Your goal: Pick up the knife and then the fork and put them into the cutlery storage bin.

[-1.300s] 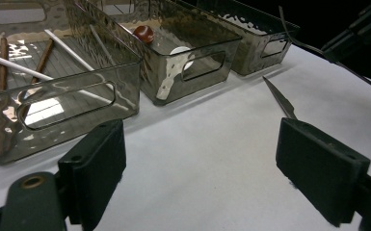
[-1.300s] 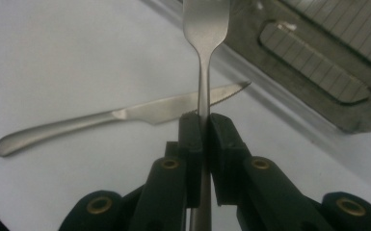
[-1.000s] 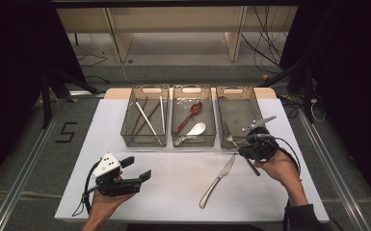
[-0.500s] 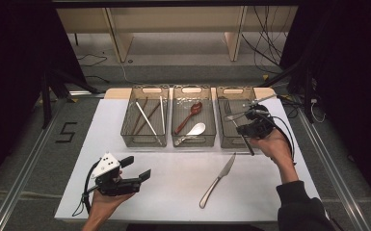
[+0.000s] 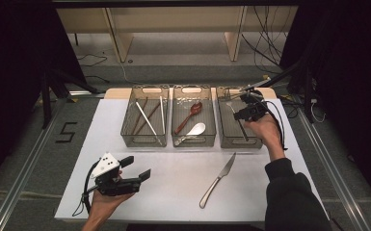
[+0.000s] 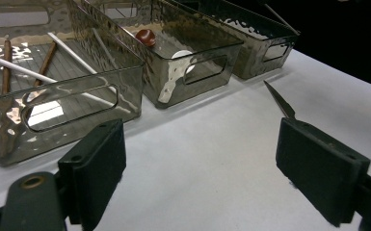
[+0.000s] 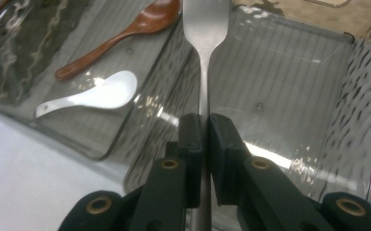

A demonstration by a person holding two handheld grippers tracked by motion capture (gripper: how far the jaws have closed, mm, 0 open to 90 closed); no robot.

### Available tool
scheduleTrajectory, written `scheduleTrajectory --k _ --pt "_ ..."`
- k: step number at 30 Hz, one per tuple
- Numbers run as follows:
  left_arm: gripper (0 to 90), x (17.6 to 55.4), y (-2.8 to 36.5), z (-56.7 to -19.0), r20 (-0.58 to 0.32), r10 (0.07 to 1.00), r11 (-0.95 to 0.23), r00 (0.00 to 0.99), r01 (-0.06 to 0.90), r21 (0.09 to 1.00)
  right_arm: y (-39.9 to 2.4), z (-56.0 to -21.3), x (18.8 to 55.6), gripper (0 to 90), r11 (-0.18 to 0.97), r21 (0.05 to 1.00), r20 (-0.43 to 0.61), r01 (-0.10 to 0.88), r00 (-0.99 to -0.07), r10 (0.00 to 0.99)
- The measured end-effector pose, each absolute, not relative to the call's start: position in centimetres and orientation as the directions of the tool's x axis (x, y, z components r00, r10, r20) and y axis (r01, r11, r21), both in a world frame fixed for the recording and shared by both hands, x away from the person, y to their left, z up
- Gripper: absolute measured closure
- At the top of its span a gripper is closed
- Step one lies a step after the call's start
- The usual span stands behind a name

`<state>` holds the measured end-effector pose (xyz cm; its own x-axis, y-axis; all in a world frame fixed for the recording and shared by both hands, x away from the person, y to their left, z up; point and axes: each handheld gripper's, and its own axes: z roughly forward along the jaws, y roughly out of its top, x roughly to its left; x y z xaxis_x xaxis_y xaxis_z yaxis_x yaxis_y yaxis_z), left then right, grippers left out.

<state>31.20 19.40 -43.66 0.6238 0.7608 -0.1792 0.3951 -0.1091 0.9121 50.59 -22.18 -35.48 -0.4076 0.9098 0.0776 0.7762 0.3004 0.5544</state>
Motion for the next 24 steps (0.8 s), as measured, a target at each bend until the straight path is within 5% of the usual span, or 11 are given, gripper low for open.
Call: scheduleTrajectory --k 24 --pt "17.5 31.2 19.5 -43.6 -0.181 0.757 -0.109 0.627 0.395 0.912 -22.0 -38.4 54.5 84.5 0.226 0.498 0.058 0.837 -0.292 0.955"
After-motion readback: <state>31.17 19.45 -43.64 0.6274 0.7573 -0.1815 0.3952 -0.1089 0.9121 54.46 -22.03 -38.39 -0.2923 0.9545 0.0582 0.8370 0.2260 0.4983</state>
